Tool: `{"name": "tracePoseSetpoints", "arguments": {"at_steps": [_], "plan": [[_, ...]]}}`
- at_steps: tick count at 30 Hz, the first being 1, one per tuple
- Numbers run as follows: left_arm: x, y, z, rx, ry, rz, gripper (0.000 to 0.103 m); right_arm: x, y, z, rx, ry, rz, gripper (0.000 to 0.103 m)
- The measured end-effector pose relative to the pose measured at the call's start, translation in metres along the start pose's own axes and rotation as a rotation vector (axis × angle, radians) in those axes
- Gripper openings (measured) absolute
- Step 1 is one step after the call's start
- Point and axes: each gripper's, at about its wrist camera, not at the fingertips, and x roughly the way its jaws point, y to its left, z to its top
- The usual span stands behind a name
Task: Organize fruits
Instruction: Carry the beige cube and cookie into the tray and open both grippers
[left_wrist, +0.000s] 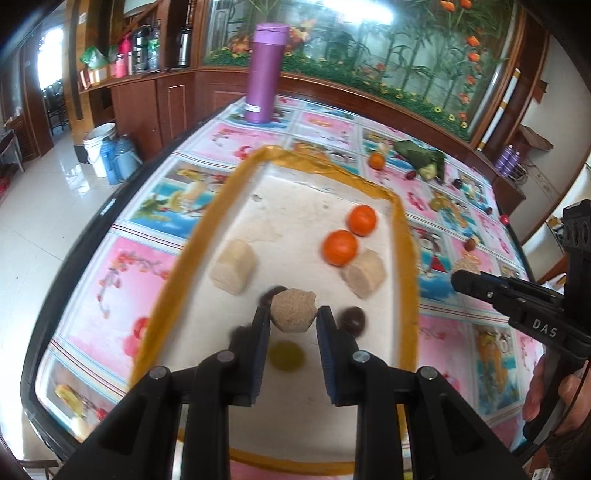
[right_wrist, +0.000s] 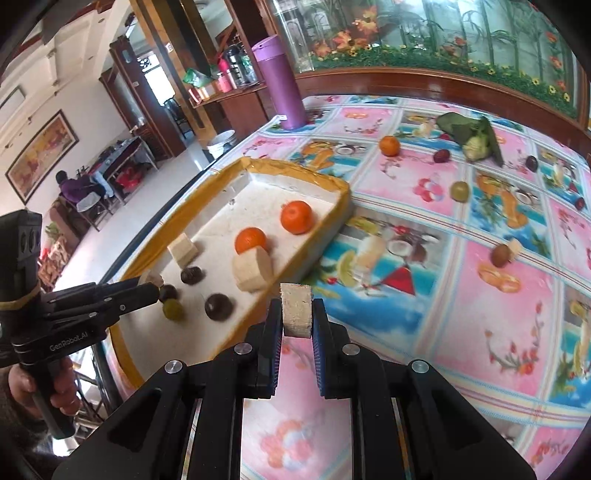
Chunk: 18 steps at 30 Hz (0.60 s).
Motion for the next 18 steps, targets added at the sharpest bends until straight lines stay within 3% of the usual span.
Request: {"name": "tracePoseSetpoints", "arguments": {"at_steps": [7, 18], "plan": [[0.015, 0.020, 0.028, 0.002, 0.003, 0.013, 0.028, 0.032, 0.017, 0.034, -0.005, 0.017, 0.032, 0.014], [0.061, 0.013, 0.065, 0.048, 0.060, 0.013, 0.029, 0.097, 0.020, 0.087, 0.018, 0.068, 0.063, 0.014]]}}
